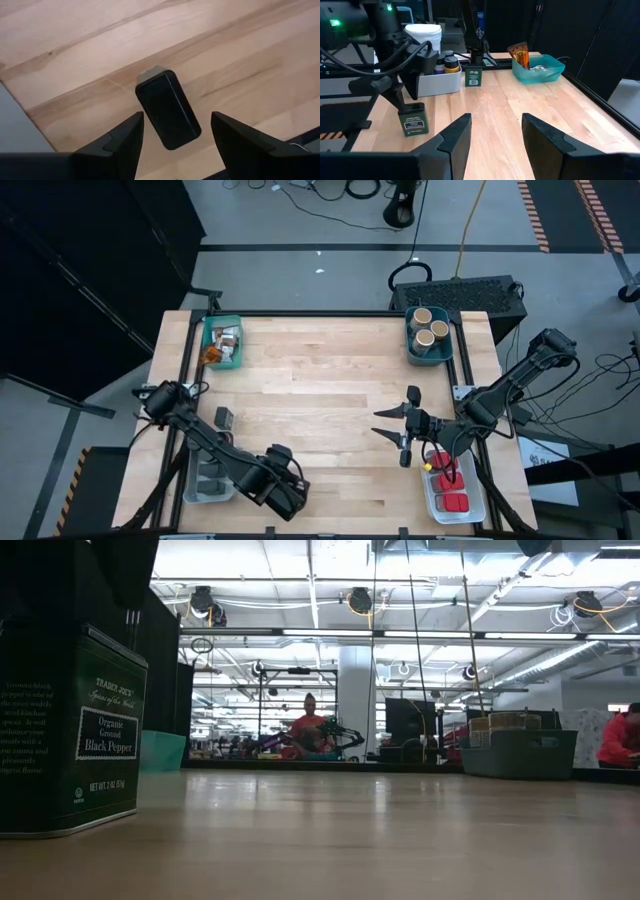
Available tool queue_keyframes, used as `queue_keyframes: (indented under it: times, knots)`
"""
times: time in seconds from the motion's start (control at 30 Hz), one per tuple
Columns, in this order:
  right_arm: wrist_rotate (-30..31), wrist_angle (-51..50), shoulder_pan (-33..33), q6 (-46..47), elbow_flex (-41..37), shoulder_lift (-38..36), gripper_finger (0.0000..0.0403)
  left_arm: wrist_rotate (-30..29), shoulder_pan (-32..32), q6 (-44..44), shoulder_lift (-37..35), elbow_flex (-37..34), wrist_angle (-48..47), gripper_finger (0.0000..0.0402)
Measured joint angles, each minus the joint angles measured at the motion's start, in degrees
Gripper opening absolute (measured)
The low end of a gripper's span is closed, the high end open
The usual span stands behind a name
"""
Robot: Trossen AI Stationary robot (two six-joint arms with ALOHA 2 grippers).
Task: Sort spices by type
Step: Put the bottom black seasoning can into the gray bin
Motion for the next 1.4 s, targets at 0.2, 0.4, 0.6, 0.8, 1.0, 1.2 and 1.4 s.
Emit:
queue_keyframes:
  times: [0.2,0.4,0.6,0.8,1.0,1.2,1.4]
  knots:
    - [0.0,-0.1,0.0,0.0,0.0,0.0,0.016,0.1,0.3,0.0,0.7,0.0,-0.8,0.0232]
    - [0.0,-0.1,0.0,0.0,0.0,0.0,0.016,0.1,0.3,-0.3,2.2,0.0,-1.3,0.0232]
    - [0.0,-0.1,0.0,-0.1,0.0,0.0,0.016,0.8,0.5,0.1,5.4,0.0,-0.9,0.0232]
    - [0.0,-0.1,0.0,-0.1,0.0,0.0,0.016,0.9,0.5,1.7,6.1,0.0,0.5,0.0207]
    - [0.0,-0.1,0.0,-0.1,0.0,0.0,0.016,1.2,0.5,3.9,6.1,0.0,2.0,0.0126]
    - [0.0,-0.3,0.0,-0.1,0.0,0.0,0.016,3.3,0.5,6.2,6.1,1.8,1.9,0.0126]
    - [0.0,-1.4,0.0,0.0,0.0,0.0,0.016,3.4,0.3,8.7,4.7,10.1,-8.1,0.0126]
